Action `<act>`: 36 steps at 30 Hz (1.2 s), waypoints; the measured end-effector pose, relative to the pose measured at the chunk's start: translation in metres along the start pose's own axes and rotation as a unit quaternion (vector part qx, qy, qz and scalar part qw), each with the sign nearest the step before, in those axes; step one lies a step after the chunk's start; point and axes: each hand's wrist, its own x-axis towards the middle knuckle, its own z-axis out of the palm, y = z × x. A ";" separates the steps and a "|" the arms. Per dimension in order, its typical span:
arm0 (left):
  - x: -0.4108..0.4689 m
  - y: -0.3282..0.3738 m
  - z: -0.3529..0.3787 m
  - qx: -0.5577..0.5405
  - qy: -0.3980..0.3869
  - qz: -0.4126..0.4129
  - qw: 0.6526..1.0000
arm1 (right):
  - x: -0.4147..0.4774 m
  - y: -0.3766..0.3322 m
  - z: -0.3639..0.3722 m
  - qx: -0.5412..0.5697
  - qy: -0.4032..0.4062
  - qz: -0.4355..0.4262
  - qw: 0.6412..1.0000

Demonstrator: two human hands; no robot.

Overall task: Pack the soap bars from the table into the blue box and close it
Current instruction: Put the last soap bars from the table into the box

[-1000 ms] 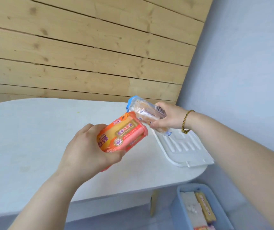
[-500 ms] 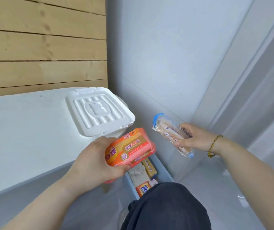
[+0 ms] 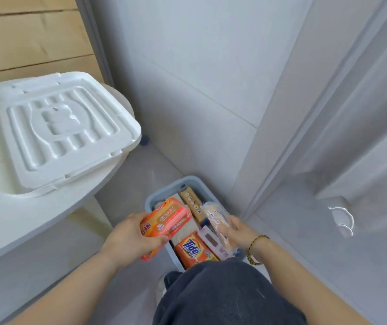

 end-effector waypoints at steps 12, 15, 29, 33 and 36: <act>0.053 -0.016 0.042 -0.052 -0.094 -0.050 0.993 | 0.061 0.022 0.033 -0.206 -0.012 0.132 0.969; 0.054 -0.017 0.045 -0.061 -0.098 -0.058 0.992 | 0.063 0.018 0.037 -0.292 0.016 0.122 0.948; 0.058 -0.022 0.049 -0.087 -0.099 -0.057 0.990 | 0.073 0.040 0.042 -0.280 0.047 0.044 0.958; 0.059 -0.023 0.051 -0.086 -0.087 -0.061 0.991 | 0.080 0.045 0.045 -0.233 0.041 0.045 0.970; 0.058 -0.025 0.054 -0.090 -0.081 -0.067 0.990 | 0.077 0.048 0.059 -0.282 0.085 0.022 0.956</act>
